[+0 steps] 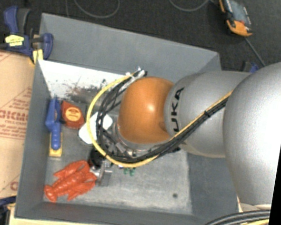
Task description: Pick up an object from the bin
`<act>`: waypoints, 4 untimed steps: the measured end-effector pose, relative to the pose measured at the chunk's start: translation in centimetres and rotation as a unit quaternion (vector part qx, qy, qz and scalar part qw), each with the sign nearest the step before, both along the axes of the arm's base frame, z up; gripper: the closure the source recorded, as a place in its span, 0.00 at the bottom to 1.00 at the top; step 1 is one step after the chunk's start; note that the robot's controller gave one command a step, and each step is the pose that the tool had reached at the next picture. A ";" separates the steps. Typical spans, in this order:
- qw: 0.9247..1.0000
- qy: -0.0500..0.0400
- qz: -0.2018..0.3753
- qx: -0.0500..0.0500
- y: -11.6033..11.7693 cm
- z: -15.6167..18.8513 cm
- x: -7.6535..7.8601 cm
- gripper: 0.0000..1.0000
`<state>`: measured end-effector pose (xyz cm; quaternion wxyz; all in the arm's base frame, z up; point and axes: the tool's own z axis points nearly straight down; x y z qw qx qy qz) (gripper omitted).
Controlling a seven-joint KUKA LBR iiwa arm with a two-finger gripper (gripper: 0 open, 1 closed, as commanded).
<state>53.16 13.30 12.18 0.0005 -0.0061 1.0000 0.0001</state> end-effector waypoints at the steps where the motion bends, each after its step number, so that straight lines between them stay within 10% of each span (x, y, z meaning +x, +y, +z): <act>1: 1.000 -0.003 0.010 0.000 0.8 -2.3 0.3 0.00; 2: 1.000 -0.002 -0.013 0.001 1.7 -4.8 -0.3 0.00; 3: 0.996 -0.004 0.085 -0.001 1.8 -5.2 0.4 0.00; 4: 0.992 0.003 0.127 0.000 -1.7 -1.1 -0.3 0.00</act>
Offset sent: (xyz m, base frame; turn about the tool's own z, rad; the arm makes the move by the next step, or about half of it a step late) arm -0.0039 0.0183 -0.0518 0.0275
